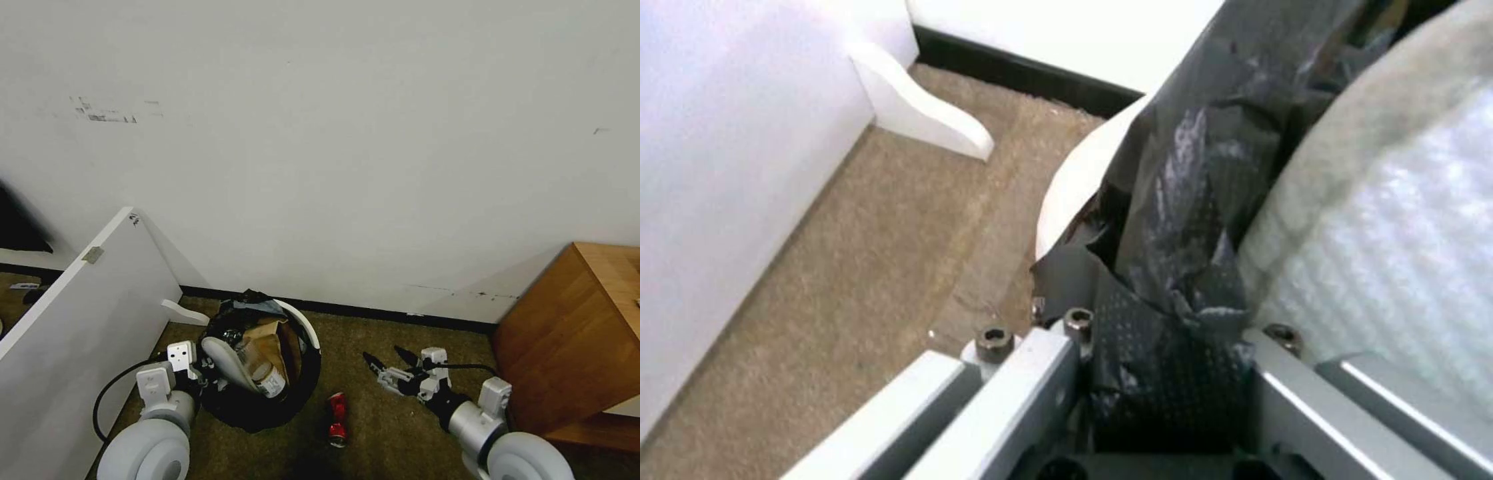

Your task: Pick up the trash bin, then pick up the garbage from the floor and place it into the trash bin.

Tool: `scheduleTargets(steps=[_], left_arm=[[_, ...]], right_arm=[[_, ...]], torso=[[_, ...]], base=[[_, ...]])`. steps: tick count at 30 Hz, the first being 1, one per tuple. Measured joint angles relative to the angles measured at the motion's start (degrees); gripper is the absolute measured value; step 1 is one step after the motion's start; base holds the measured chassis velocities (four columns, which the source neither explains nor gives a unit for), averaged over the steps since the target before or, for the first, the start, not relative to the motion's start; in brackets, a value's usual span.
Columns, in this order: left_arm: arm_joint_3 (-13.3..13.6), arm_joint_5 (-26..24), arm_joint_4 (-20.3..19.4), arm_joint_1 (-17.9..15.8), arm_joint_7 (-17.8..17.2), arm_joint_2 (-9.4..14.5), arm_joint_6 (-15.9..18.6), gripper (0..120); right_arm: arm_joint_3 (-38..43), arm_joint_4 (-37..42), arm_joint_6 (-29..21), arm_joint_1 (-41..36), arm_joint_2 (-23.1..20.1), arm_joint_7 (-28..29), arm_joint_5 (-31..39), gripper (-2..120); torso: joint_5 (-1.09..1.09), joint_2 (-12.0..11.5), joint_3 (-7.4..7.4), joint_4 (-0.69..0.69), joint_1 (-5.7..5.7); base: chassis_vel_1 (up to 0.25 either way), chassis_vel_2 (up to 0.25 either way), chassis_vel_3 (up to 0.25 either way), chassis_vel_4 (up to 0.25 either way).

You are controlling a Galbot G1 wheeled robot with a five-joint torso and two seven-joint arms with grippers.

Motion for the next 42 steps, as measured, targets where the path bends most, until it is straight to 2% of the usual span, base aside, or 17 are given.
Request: scheduleTargets(steps=[9, 23, 25, 29, 32, 33, 35, 42], left_arm=[[-0.34, -1.28, 0.49, -1.12, 0.0, 2.33, -0.14, 0], [-0.25, -1.96, 0.82, -1.73, 0.05, 2.96, -0.18, 0], [0.07, -1.92, 1.03, -1.97, 0.13, 2.5, -0.19, 0], [0.1, -1.82, 1.1, -1.98, 0.18, 2.32, -0.19, 0], [0.11, -1.77, 1.2, -2.05, 0.34, 2.15, -0.2, 0], [0.11, -1.77, 1.2, -2.05, 0.34, 2.15, -0.2, 0], [0.27, -1.71, 1.42, -2.3, 0.4, 1.81, -0.25, 0], [0.53, -1.33, 1.45, -2.12, 0.59, 1.26, -0.35, 0]], right_arm=[[-2.61, -1.65, -1.8, 1.63, 1.27, 3.03, 0.72, 100], [-8.32, -5.37, -5.04, 5.35, 2.79, 7.33, 2.5, 100], [-10.84, -6.06, -8.35, 6.93, 3.08, 11.82, 4.16, 100], [-12.0, -6.19, -10.5, 7.9, 3.19, 14.6, 5.4, 100], [-14.57, -6.23, -14.89, 10.2, 3.74, 21.15, 8.1, 100], [-14.57, -6.23, -14.89, 10.2, 3.74, 21.15, 8.1, 100], [-17.05, -6.63, -17.76, 12.27, 4.41, 26.26, 10.72, 100], [-19.86, -8.18, -20.58, 14.58, 5.87, 33.45, 15.16, 100]], torso=[[-0.01, 0.0, 0.0, 0.0, 0.0], [0.0, 0.0, 0.0, 0.0, 0.0], [0.0, 0.0, 0.0, 0.0, 0.0], [0.0, 0.0, 0.0, 0.0, 0.0], [0.0, 0.0, 0.0, 0.0, 0.0], [0.0, 0.0, 0.0, 0.0, 0.0], [0.0, 0.0, 0.0, 0.0, 0.0], [0.0, 0.0, 0.0, 0.0, 0.0]], base=[[0.0, 0.0, 0.0, 0.0], [0.0, 0.0, 0.0, 0.0], [0.0, 0.0, 0.0, 0.0], [0.0, 0.0, 0.0, 0.0], [0.0, 0.0, 0.0, 0.0], [0.0, 0.0, 0.0, 0.0], [0.0, 0.0, 0.0, 0.0], [0.0, 0.0, 0.0, 0.0]])
